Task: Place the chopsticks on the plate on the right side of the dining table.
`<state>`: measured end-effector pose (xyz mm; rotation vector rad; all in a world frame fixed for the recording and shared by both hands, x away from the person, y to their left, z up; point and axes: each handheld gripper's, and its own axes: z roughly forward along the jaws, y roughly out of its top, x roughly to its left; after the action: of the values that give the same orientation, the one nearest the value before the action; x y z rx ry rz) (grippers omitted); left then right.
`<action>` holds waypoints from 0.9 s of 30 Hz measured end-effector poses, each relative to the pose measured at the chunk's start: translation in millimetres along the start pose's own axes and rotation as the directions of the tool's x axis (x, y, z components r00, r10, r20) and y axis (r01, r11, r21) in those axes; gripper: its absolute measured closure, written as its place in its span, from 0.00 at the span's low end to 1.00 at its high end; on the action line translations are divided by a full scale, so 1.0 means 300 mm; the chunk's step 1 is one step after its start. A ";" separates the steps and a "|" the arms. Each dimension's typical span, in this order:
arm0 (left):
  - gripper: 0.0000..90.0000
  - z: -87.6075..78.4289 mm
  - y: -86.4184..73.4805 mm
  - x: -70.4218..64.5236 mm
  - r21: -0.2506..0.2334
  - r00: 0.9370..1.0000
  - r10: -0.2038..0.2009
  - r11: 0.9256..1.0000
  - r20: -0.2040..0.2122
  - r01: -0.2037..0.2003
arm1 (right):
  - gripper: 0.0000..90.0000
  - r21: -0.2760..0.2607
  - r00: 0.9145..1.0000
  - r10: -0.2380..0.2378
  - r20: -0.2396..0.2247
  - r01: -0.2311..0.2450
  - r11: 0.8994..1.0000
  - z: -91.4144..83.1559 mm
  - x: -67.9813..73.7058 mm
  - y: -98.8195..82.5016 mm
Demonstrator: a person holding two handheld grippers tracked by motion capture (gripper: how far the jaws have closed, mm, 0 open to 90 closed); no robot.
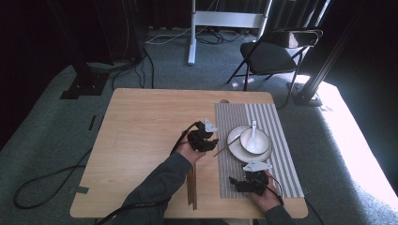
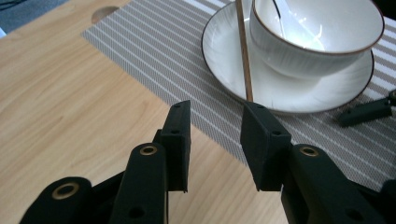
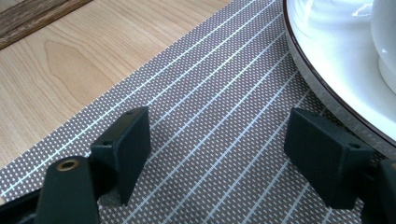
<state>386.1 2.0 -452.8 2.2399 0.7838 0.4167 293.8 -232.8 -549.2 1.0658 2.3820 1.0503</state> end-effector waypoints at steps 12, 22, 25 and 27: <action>0.70 -0.064 -0.084 0.004 0.008 0.999 -0.032 0.999 -0.020 0.032 | 0.25 0.000 1.000 0.000 0.000 0.000 1.000 0.000 0.000 0.000; 0.67 -0.111 -0.170 -0.003 0.012 0.997 -0.065 0.998 -0.036 0.066 | 0.25 0.000 1.000 -0.001 0.000 0.001 1.000 0.000 0.000 0.000; 0.67 -0.120 -0.197 -0.008 0.004 0.995 -0.095 0.995 -0.029 0.095 | 0.25 0.000 1.000 -0.001 0.000 0.001 1.000 0.000 0.000 0.000; 0.67 -0.121 -0.205 -0.010 0.005 0.995 -0.098 0.995 -0.029 0.098 | 0.25 0.000 1.000 -0.001 0.000 0.001 1.000 0.000 0.000 0.000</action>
<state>340.4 53.5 -472.1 2.1950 0.9074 0.4002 293.9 -232.9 -549.3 1.0648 2.3822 1.0505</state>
